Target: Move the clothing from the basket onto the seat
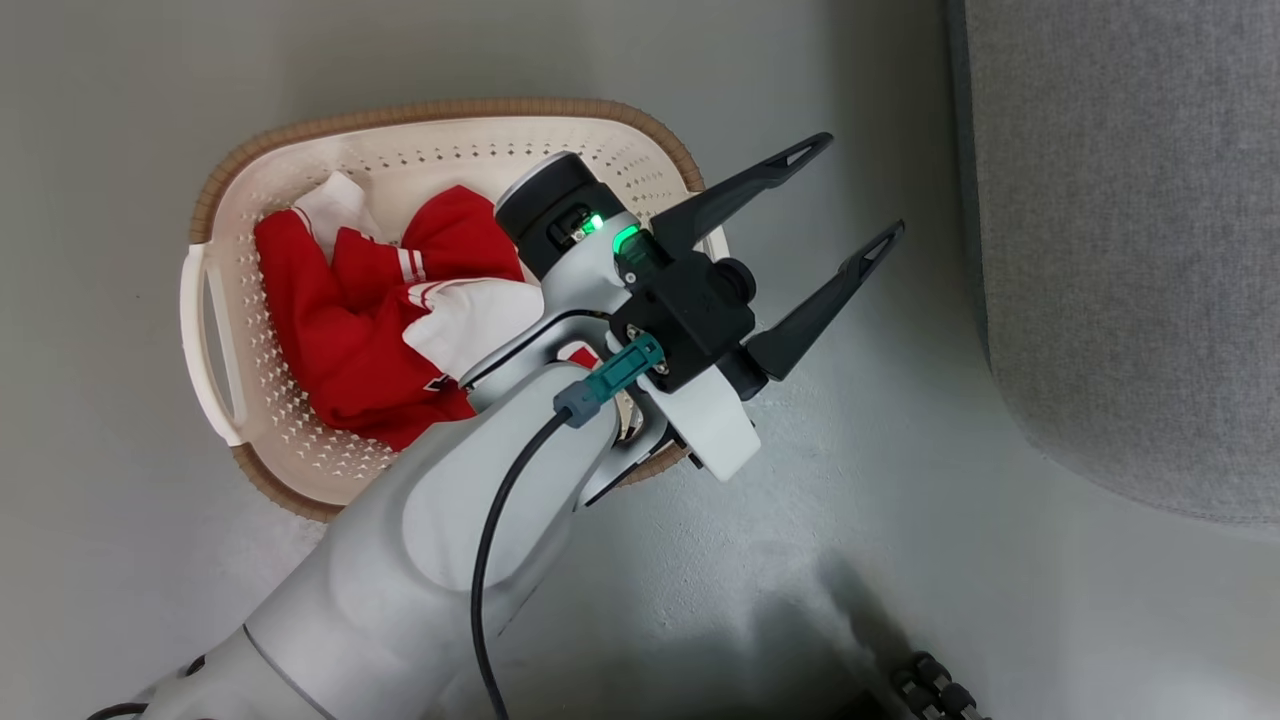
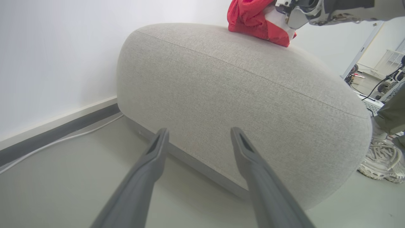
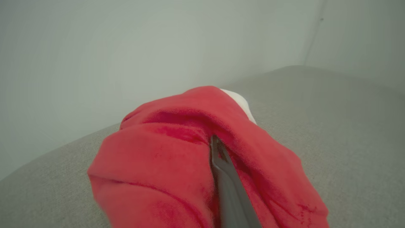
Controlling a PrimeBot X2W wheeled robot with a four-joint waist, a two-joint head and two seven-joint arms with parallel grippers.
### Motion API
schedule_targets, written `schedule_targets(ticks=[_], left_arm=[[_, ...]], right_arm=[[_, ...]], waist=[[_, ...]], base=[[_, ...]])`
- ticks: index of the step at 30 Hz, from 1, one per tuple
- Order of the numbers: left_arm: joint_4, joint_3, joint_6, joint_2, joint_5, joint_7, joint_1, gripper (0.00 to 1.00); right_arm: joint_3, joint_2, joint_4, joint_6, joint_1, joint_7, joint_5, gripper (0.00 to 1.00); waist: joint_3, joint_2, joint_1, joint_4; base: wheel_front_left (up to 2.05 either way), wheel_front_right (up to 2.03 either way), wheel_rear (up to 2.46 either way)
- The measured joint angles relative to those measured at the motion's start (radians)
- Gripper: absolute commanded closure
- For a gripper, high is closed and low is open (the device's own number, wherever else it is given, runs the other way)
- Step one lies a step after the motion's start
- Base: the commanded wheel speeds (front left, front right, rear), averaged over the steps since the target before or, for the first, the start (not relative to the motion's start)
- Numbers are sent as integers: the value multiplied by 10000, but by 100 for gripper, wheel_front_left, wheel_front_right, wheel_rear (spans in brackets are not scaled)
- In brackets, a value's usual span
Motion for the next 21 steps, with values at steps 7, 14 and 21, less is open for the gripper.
schedule_targets(ticks=[7, 14, 21], left_arm=[[8, 307, -2, -52, -13, 0, 76, 0], [17, 809, -2, -79, -107, 0, 693, 0], [161, 1429, -2, -107, -176, 2, 1570, 0]], right_arm=[[769, 349, -27, 0, 1461, 0, 416, 0], [2117, 788, -1076, 0, 3255, 2, 1553, 0], [3459, 909, -2474, 0, 4886, 4, 2738, 0]], waist=[[-514, 0, 0, 131], [-1301, 0, 0, 290], [-2309, 0, 0, 504]], base=[[0, 0, 0], [0, 0, 0], [0, 0, 0]])
